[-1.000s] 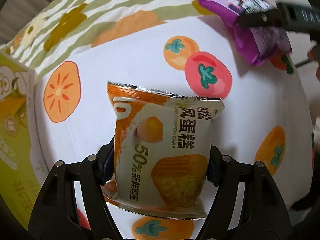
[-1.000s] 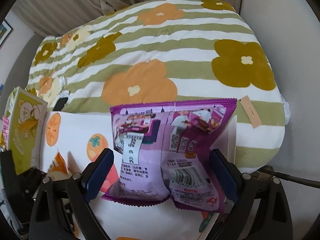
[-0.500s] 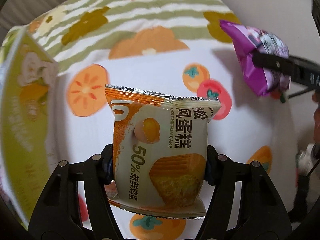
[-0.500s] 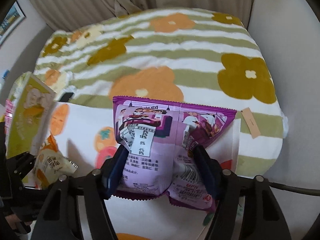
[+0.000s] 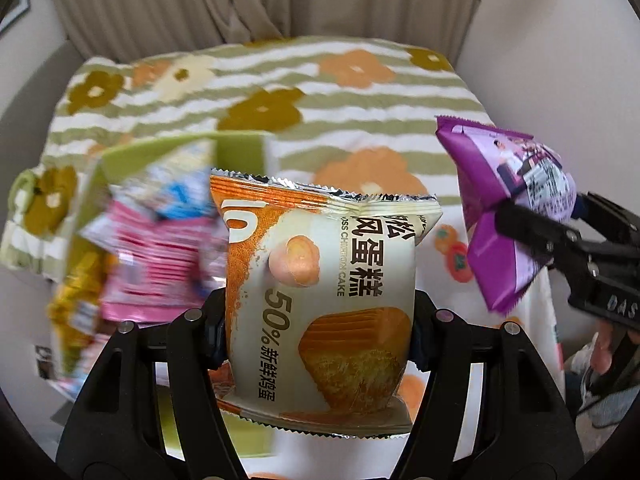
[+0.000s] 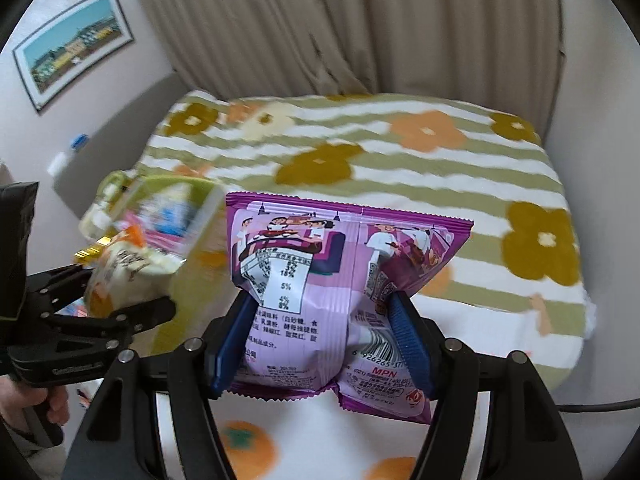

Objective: Organize snacks
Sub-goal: 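Carry both bags over the box and open both tools to drop them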

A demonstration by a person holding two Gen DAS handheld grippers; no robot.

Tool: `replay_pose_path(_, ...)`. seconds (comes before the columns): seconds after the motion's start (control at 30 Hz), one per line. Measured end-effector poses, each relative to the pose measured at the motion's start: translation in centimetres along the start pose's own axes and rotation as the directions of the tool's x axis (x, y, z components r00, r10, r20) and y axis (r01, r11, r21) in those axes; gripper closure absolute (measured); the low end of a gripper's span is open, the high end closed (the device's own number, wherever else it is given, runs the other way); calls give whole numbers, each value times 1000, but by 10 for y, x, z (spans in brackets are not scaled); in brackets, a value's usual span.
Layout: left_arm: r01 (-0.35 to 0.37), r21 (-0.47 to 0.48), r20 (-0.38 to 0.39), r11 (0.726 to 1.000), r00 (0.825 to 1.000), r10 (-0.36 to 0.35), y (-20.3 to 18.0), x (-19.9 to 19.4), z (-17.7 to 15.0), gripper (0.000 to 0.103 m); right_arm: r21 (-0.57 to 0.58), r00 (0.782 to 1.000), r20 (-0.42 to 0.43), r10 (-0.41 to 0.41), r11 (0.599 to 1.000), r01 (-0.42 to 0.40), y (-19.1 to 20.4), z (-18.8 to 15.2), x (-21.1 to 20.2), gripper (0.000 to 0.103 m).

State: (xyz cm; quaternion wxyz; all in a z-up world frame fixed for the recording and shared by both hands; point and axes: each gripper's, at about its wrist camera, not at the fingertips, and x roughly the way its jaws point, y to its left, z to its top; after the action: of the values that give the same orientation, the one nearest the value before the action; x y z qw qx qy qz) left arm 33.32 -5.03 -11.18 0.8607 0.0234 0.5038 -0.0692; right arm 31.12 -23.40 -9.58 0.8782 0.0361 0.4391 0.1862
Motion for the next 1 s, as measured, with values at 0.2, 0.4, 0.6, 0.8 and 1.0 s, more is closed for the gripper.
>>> replay_pose_path(0.2, -44, 18, 30, 999, 999, 44, 76, -18, 17, 41, -13, 999, 40, 29, 1000, -28, 85, 17, 13, 39)
replay_pose_path(0.4, -34, 28, 12, 999, 999, 34, 142, 1, 38, 41, 12, 1000, 27, 3, 1000, -4, 134, 22, 44, 39)
replay_pose_path(0.6, -20, 26, -35, 999, 999, 21, 174, 26, 56, 7, 73, 999, 0, -44, 996, 44, 152, 18, 62, 39)
replay_pose_path(0.8, -14, -43, -14, 999, 1000, 13, 207, 18, 38, 0, 88, 998, -25, -50, 995, 52, 160, 14, 68, 39)
replay_pose_path(1.0, 4, -91, -21, 996, 1000, -6, 229, 9, 15, 0, 71, 999, -26, -36, 997, 38, 186, 7, 67, 39)
